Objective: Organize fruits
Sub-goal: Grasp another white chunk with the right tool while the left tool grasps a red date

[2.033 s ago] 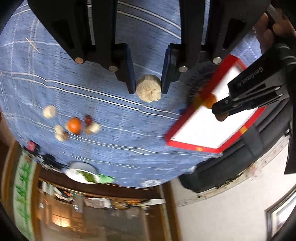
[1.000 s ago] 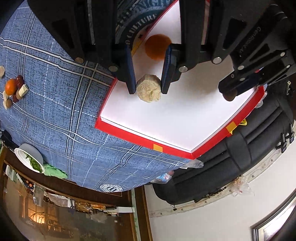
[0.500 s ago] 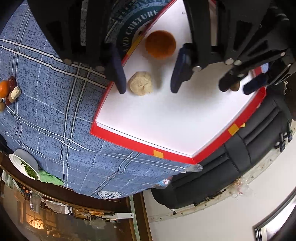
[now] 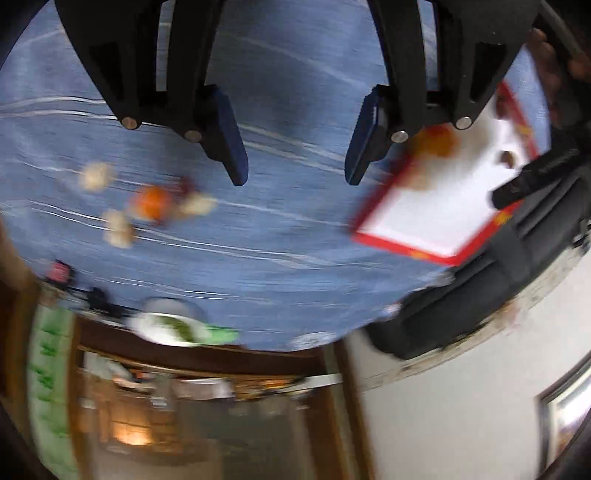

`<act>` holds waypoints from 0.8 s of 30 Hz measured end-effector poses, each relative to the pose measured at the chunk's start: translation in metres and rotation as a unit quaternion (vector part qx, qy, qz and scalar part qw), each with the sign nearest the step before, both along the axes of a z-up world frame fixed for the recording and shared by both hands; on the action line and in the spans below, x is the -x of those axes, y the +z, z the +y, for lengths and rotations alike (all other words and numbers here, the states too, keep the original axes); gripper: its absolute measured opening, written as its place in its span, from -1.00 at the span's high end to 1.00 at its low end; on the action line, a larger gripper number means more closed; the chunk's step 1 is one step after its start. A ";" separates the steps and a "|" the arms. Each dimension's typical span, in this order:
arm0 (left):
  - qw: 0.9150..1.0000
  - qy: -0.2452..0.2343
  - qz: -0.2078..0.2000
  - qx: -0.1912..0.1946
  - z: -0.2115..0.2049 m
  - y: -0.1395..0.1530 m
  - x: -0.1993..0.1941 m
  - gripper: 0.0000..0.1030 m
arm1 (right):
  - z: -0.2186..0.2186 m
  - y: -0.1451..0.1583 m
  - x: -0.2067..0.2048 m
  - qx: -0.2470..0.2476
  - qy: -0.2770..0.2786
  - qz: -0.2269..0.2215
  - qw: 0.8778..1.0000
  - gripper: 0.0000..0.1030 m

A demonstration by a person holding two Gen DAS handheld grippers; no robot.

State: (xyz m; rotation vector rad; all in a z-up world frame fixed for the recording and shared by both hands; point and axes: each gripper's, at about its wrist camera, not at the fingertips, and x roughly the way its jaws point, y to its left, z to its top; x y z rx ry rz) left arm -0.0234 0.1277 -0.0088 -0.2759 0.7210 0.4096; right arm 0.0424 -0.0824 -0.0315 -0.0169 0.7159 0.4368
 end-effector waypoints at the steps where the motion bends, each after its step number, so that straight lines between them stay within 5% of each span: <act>1: 1.000 -0.023 0.007 -0.001 -0.014 -0.003 -0.008 -0.49 | -0.019 -0.003 -0.006 0.003 -0.021 0.005 1.000 -0.09; 7: 0.993 -0.118 0.029 0.001 -0.077 -0.018 -0.049 -0.49 | -0.089 -0.027 -0.045 0.045 -0.090 0.031 0.994 -0.08; 17: 0.975 -0.214 0.052 -0.017 -0.137 -0.039 -0.120 -0.49 | -0.105 -0.048 -0.090 0.054 -0.080 0.058 0.994 -0.07; 21: 0.973 -0.225 0.049 -0.012 -0.142 -0.045 -0.135 -0.49 | -0.102 -0.050 -0.095 0.042 -0.064 0.060 0.995 0.39; 24: 0.972 -0.229 0.045 -0.015 -0.144 -0.049 -0.147 -0.45 | -0.099 -0.049 -0.094 0.043 -0.063 0.057 0.995 0.46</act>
